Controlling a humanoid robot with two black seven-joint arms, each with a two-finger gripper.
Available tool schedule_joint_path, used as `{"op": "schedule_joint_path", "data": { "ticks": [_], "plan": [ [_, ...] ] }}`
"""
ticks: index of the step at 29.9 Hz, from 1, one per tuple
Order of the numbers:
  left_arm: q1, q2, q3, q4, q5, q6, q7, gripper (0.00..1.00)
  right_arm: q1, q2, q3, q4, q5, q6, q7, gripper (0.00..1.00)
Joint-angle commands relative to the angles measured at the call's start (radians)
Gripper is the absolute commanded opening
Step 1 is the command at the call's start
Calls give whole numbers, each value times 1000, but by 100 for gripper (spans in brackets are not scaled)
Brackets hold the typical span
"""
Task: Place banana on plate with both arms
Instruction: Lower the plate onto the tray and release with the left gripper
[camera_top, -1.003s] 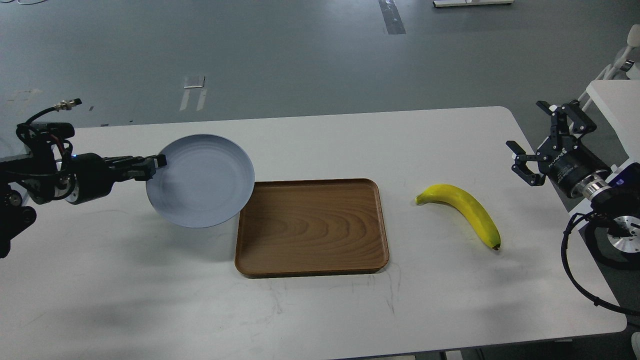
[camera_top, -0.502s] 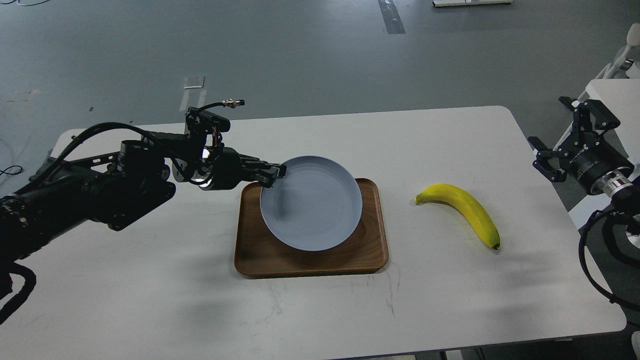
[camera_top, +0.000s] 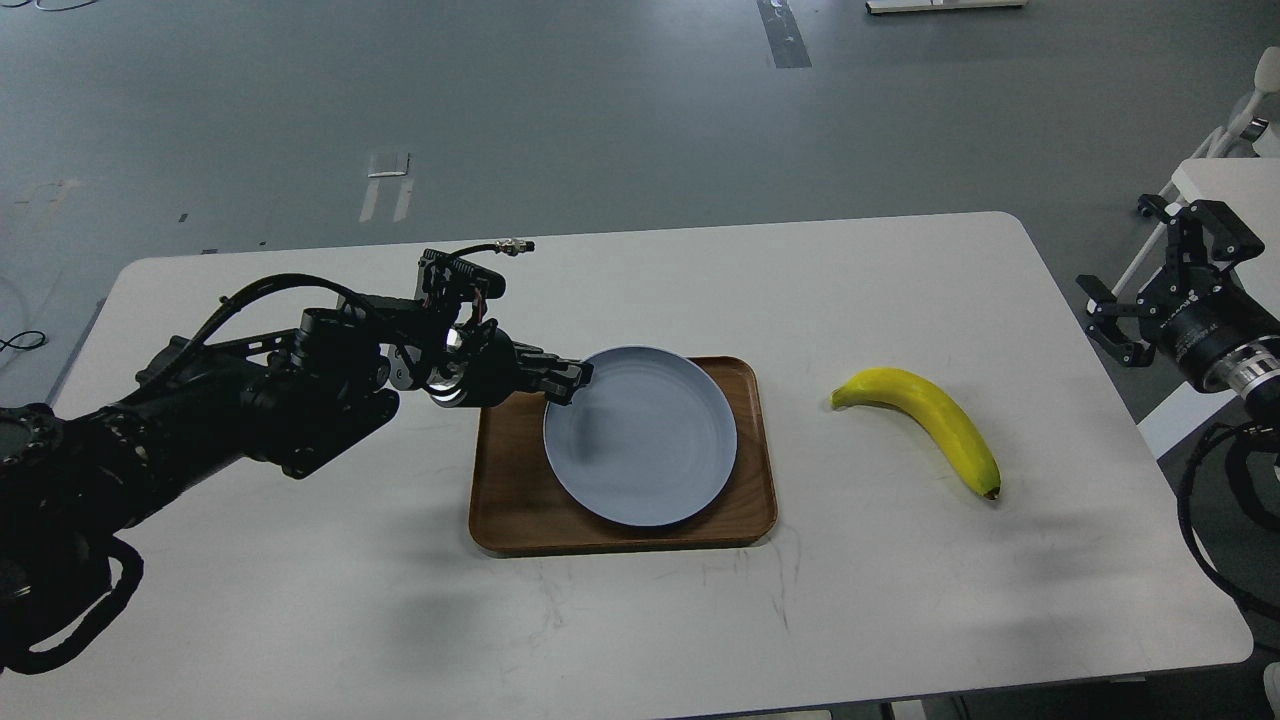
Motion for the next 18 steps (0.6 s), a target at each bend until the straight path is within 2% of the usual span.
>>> {"op": "schedule_joint_path", "data": {
  "ticks": [1,4,11,15,16,18],
  "plan": [
    [5,-9,0,7,-2,-1,0,27,0,0,-1,0,0,0,0,100],
    [6,-18,-1,7,-17,2,0,96,0,0,-1,0,0,0,0,100],
    [9,5,-9,-5,-107,-1,0,97,0,0,-1,1,0,0,0,100],
    [-6,59,-20,-13,-445,-7,0,98,0,-3,0,0,0,0,0,100],
    [-6,59,-20,-13,-446,-7,0,98,0,-3,0,0,0,0,0,100],
    [-8,95,-21,-13,-739,-10,0,98,0,-6,-1,1,0,0,0,100]
  ]
}}
